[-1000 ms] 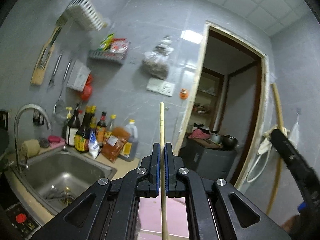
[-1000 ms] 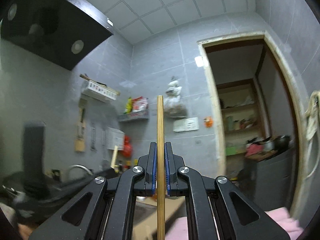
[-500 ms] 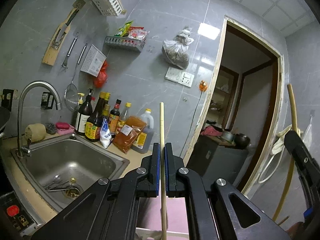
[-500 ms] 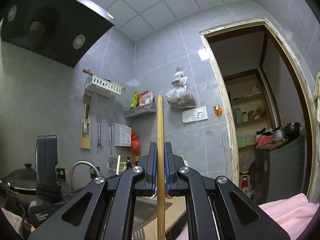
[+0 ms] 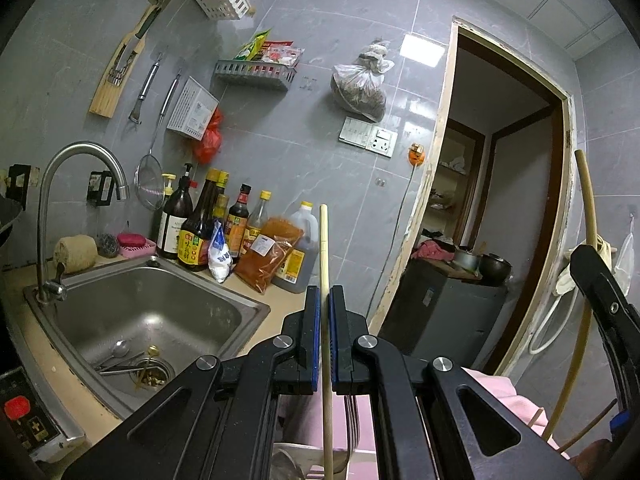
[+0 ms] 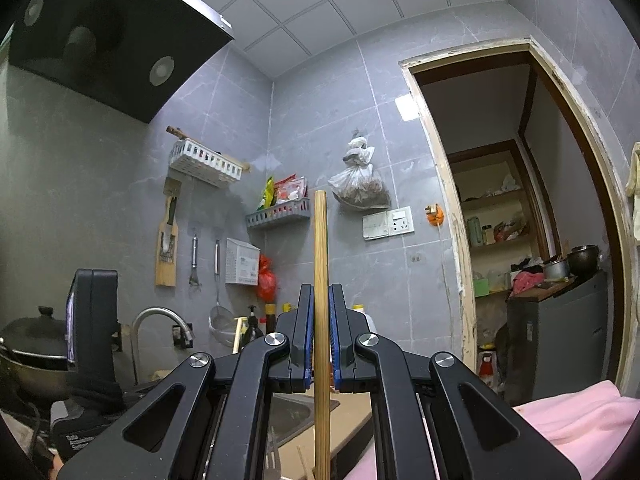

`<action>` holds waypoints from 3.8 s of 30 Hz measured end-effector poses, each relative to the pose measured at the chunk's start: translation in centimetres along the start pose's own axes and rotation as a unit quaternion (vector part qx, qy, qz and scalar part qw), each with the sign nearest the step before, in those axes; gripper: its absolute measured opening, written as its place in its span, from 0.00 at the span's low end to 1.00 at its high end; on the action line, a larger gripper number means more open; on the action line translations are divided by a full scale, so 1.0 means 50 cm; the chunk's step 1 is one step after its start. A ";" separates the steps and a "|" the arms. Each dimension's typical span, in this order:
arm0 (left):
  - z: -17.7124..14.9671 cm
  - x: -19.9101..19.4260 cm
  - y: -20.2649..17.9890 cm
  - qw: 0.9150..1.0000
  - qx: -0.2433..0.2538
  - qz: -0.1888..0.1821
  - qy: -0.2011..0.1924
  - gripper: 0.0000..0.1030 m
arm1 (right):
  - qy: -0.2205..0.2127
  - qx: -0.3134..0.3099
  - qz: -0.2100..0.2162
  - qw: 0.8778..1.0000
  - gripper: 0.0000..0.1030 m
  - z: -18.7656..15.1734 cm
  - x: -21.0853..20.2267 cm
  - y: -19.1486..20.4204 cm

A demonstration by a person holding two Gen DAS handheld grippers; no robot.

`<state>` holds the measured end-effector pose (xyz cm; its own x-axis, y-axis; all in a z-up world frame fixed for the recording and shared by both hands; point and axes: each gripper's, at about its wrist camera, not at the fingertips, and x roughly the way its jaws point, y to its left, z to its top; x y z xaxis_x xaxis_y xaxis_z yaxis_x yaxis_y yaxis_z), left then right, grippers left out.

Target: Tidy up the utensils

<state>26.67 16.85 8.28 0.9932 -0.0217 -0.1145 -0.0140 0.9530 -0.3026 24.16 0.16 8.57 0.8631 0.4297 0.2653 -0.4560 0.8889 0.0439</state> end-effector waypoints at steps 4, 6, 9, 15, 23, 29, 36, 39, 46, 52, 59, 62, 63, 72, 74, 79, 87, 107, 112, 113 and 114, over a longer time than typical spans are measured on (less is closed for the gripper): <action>0.001 0.000 0.000 1.000 0.001 0.002 0.001 0.02 | -0.009 -0.005 -0.009 1.000 0.05 -0.002 0.003 0.005; -0.001 0.001 0.000 1.000 0.002 0.002 0.002 0.02 | -0.016 -0.009 -0.014 1.000 0.05 -0.002 0.002 0.008; -0.002 0.002 0.000 1.000 0.002 0.001 0.002 0.02 | -0.029 -0.012 -0.022 0.999 0.05 -0.001 -0.002 0.011; -0.014 0.006 0.001 1.000 0.007 0.004 0.007 0.02 | -0.034 -0.013 -0.032 0.999 0.05 -0.007 0.005 0.013; -0.021 0.009 -0.004 1.000 0.010 -0.003 0.012 0.02 | -0.037 -0.018 -0.044 0.998 0.05 -0.012 0.007 0.010; -0.023 0.009 -0.003 1.000 0.010 -0.005 0.013 0.02 | -0.040 -0.037 -0.051 0.997 0.05 -0.016 0.005 0.018; -0.024 0.007 0.006 0.999 -0.004 -0.019 0.032 0.03 | -0.031 -0.043 -0.050 0.997 0.06 -0.016 0.001 0.020; -0.021 0.001 0.006 0.999 0.000 -0.030 0.041 0.03 | -0.026 -0.043 -0.045 0.998 0.09 -0.011 -0.006 0.017; -0.005 -0.032 -0.016 0.997 0.018 -0.048 0.050 0.25 | -0.027 -0.041 -0.033 0.998 0.22 0.016 -0.040 0.014; 0.017 -0.079 -0.039 0.998 0.020 -0.050 0.040 0.38 | -0.022 -0.047 -0.042 0.998 0.33 0.045 -0.085 0.009; 0.027 -0.145 -0.090 0.997 0.026 -0.064 0.033 0.57 | 0.001 -0.039 -0.052 0.998 0.50 0.077 -0.159 -0.017; 0.026 -0.172 -0.122 0.996 0.036 -0.074 0.033 0.67 | 0.011 -0.028 -0.060 0.998 0.64 0.094 -0.196 -0.040; 0.025 -0.178 -0.132 0.996 0.038 -0.076 0.034 0.70 | 0.013 -0.023 -0.061 0.998 0.67 0.102 -0.210 -0.049; 0.005 -0.257 -0.250 0.989 0.068 -0.120 0.047 0.82 | 0.034 -0.027 -0.074 0.996 0.81 0.196 -0.343 -0.118; 0.001 -0.272 -0.274 0.987 0.078 -0.130 0.048 0.83 | 0.043 -0.038 -0.076 0.995 0.83 0.217 -0.368 -0.128; -0.017 -0.315 -0.328 0.983 0.098 -0.147 0.049 0.90 | 0.078 -0.053 -0.090 0.991 0.92 0.272 -0.443 -0.162; -0.083 -0.363 -0.362 0.982 0.098 -0.136 0.083 0.92 | 0.137 -0.055 -0.107 0.983 1.00 0.283 -0.533 -0.180; -0.270 -0.405 -0.231 0.990 0.094 -0.004 0.102 0.92 | 0.145 -0.034 -0.158 0.976 1.00 0.059 -0.569 -0.128; -0.296 -0.433 -0.195 0.991 0.094 0.019 0.090 0.92 | 0.148 -0.031 -0.180 0.972 1.00 0.029 -0.584 -0.125; -0.298 -0.436 -0.193 0.991 0.096 0.021 0.090 0.92 | 0.149 -0.035 -0.182 0.971 1.00 0.025 -0.585 -0.123; -0.300 -0.438 -0.191 0.991 0.099 0.021 0.090 0.92 | 0.150 -0.039 -0.184 0.971 1.00 0.022 -0.588 -0.121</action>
<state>3.31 3.70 -0.55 0.9550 -0.0173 -0.2959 -0.0146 0.9944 -0.1051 1.31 -18.00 1.55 0.9940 0.0980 -0.0479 -0.0978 0.9952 0.0070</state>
